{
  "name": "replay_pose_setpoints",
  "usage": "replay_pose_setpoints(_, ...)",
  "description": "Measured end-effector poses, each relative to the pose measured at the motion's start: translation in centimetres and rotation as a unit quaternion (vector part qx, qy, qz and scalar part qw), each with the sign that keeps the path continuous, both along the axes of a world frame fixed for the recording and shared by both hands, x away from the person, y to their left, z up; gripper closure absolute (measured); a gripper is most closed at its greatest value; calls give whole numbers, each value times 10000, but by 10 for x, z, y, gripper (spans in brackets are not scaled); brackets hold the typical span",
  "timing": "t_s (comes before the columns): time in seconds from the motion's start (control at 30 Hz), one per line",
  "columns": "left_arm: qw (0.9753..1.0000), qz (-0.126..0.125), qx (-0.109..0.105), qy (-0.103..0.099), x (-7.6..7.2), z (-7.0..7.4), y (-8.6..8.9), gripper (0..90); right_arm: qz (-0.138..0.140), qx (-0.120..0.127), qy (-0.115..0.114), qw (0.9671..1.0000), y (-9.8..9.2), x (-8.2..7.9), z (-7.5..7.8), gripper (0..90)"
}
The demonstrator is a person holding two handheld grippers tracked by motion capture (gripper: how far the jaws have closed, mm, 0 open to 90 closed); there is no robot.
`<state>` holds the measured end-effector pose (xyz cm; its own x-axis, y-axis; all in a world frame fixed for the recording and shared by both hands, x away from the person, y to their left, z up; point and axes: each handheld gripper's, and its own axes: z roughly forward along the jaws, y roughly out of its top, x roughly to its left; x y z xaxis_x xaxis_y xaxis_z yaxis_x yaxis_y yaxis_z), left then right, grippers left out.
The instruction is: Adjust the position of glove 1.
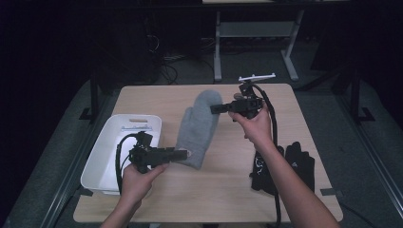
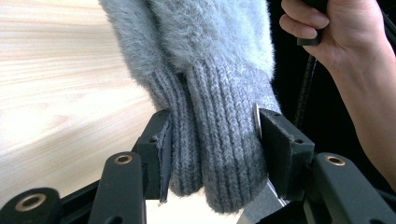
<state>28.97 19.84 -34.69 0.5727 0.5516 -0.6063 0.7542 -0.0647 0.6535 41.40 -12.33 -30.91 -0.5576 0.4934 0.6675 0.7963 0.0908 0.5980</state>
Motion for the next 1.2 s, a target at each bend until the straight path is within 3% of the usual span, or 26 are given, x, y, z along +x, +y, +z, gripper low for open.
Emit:
replay_pose_setpoints(0.4, 9998, 168, -33, -51, -4, 9, 24, 485, 162, 10, -9, 9999, 29, 8, 12, 771)
replay_pose_setpoints(1.2, 9986, 516, -112, -77, -12, 17, 65, 485, 403, 172, -28, 9990, 80, 19, 23, 764)
